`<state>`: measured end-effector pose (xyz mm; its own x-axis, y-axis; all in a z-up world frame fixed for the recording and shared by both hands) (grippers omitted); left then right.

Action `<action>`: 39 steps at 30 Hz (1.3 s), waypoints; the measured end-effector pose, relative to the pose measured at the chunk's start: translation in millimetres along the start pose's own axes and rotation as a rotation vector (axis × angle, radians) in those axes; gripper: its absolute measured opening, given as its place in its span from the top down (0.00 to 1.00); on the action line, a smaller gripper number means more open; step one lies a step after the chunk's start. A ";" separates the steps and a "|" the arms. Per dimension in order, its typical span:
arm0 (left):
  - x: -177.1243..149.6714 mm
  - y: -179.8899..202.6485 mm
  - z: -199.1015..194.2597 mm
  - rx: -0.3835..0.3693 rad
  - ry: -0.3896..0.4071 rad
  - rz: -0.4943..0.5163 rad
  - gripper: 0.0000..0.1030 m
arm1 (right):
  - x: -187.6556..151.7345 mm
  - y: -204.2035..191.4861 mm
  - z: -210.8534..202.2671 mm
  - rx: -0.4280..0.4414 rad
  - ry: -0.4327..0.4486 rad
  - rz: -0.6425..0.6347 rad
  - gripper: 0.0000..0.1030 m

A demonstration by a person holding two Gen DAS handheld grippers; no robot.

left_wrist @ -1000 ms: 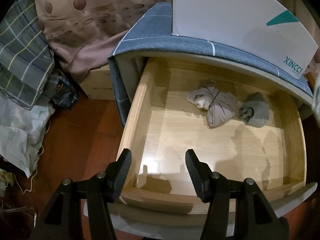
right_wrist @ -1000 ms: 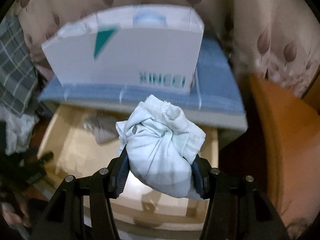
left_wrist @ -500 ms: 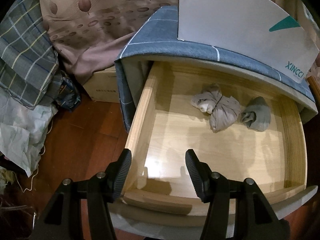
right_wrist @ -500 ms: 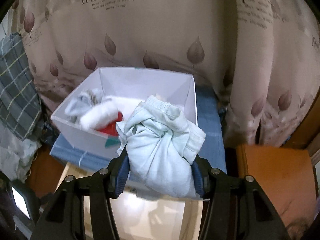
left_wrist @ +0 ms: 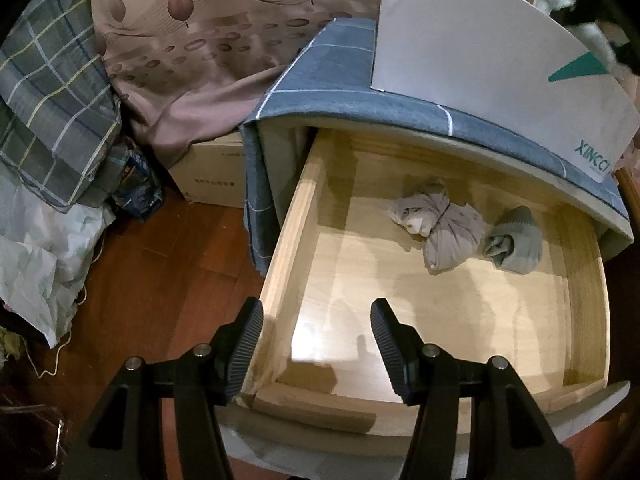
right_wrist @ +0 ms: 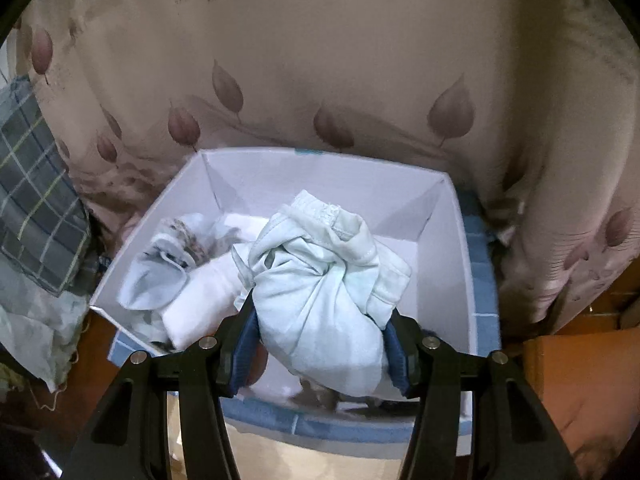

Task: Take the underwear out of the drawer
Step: 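Lower the pale grey-blue underwear into the white box and open the right tool, then move the open right tool back into the drawer over the grey ribbed sock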

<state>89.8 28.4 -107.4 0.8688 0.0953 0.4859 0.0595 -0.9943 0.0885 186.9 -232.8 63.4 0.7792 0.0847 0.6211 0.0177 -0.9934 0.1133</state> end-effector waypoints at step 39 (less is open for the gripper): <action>4.3 -13.5 -4.3 0.001 0.004 -0.077 0.44 | -172.5 -85.2 -15.6 0.137 -0.039 -0.588 0.58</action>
<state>90.6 42.4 -102.8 0.8594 0.1715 0.4816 0.1262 -0.9841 0.1252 41.3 -161.6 -41.3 0.6367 0.6224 0.4551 0.5307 -0.7820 0.3269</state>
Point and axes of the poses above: each gripper's, at about its wrist camera, not at the fingertips, and z roughly the way its jaws point, y to its right, x to its top, the point moved 9 cm from there along z, roughly the way its jaws point, and after that the axes turned 11 degrees about -z, right-handed, at the moved point
